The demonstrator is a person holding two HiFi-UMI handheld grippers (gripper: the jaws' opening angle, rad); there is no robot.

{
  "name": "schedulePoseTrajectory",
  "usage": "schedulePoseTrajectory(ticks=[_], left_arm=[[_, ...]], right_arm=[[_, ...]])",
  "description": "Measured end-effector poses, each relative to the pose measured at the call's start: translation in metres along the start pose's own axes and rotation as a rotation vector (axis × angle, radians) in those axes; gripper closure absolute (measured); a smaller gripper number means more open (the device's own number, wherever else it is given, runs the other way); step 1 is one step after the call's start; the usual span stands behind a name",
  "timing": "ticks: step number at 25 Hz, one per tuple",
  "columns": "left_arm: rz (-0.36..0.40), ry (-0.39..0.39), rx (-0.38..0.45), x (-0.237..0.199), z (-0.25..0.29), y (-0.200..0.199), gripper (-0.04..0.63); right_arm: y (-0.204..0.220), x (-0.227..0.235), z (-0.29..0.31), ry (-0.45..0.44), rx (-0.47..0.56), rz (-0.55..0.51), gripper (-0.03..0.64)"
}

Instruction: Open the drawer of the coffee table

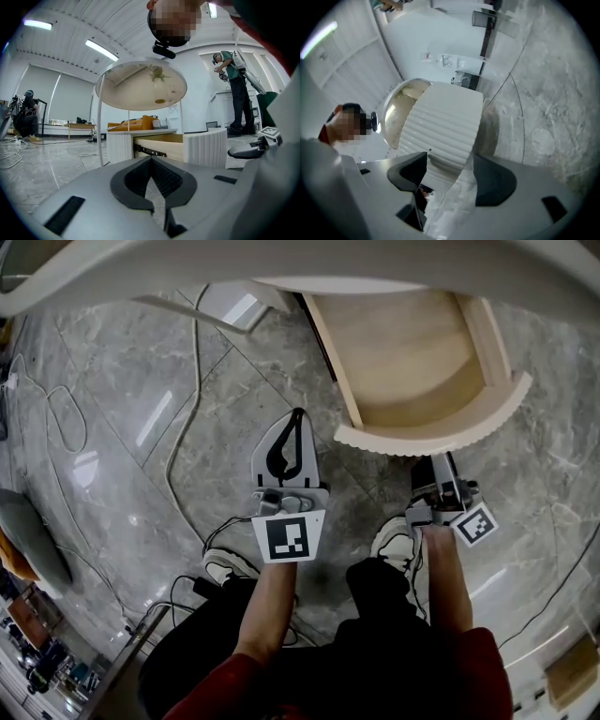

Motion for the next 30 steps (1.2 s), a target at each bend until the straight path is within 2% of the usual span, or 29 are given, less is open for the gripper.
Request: schedulePoseTrajectory(ticks=[2, 4, 7, 8, 10, 14, 19, 20, 24, 27, 30], left_arm=[[0.007, 0.004, 0.003, 0.002, 0.000, 0.000, 0.583], [0.015, 0.007, 0.007, 0.002, -0.001, 0.000, 0.583], [0.015, 0.007, -0.002, 0.002, -0.003, 0.003, 0.583], [0.013, 0.007, -0.005, 0.001, -0.004, 0.005, 0.583], [0.013, 0.007, -0.010, 0.002, -0.006, 0.008, 0.583], [0.016, 0.009, -0.018, 0.001, -0.009, 0.012, 0.583], [0.021, 0.009, -0.005, -0.002, -0.009, 0.010, 0.583], [0.021, 0.011, -0.002, -0.003, -0.009, 0.009, 0.583], [0.017, 0.004, -0.003, -0.009, -0.011, 0.006, 0.583], [0.024, 0.001, -0.009, -0.018, -0.014, -0.007, 0.583], [0.034, 0.008, -0.010, -0.028, -0.025, -0.037, 0.583]], right_arm=[[0.005, 0.001, -0.004, 0.151, -0.015, -0.097, 0.321], [0.012, 0.003, -0.011, 0.350, -0.048, -0.274, 0.321], [0.021, -0.007, -0.013, 0.642, -0.104, -0.729, 0.316], [0.022, -0.013, -0.013, 0.706, -0.104, -0.856, 0.316], [0.023, -0.022, -0.010, 0.747, -0.093, -0.970, 0.316], [0.020, -0.028, -0.008, 0.738, -0.076, -0.985, 0.316], [0.016, -0.035, -0.008, 0.781, -0.050, -1.016, 0.318], [0.017, -0.036, -0.009, 0.779, -0.048, -1.012, 0.338], [0.018, -0.044, -0.009, 0.808, -0.071, -1.030, 0.574], [0.015, -0.061, -0.009, 0.832, -0.090, -1.050, 0.595], [0.005, -0.102, -0.002, 0.813, -0.090, -1.071, 0.595]])
Point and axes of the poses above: the fingertips, and each gripper's own axes: z forward along the fingers, x to its right, y out of its underside, the point moved 5 cm from there along -z, backward along the fingers, and after that the axes turned 13 degrees about -x, right-handed, at the moved point
